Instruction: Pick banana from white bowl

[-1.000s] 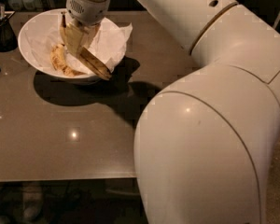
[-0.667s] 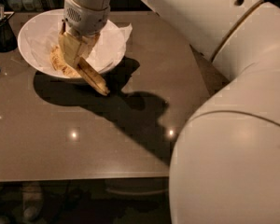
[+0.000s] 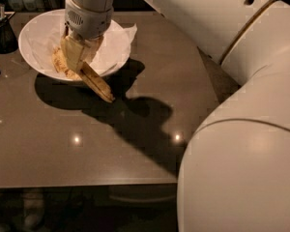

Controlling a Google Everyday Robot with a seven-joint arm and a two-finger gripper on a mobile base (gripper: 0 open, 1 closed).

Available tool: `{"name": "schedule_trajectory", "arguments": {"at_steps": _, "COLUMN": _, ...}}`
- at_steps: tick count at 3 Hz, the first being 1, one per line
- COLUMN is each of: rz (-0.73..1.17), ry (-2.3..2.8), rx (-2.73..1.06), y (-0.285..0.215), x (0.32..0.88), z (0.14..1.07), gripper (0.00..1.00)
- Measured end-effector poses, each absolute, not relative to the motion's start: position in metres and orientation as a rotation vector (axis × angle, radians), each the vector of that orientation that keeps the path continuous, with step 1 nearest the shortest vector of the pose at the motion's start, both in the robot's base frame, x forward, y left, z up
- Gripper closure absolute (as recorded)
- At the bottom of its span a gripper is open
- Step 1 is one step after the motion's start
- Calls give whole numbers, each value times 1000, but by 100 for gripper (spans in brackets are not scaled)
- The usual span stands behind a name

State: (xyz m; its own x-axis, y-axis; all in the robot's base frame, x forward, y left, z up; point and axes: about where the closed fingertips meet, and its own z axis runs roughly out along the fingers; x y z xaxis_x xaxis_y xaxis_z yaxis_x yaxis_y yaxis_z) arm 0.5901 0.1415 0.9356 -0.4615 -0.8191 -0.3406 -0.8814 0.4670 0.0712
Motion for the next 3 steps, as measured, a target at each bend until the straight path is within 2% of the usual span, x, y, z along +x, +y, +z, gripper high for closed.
{"name": "schedule_trajectory", "arguments": {"at_steps": 2, "rz": 349, "ry": 2610, "rx": -1460, "y": 129, "x": 536, "z": 924, "gripper": 100}}
{"name": "schedule_trajectory", "arguments": {"at_steps": 3, "rz": 352, "ry": 2607, "rx": -1455, "y": 132, "x": 537, "z": 922, "gripper": 100}}
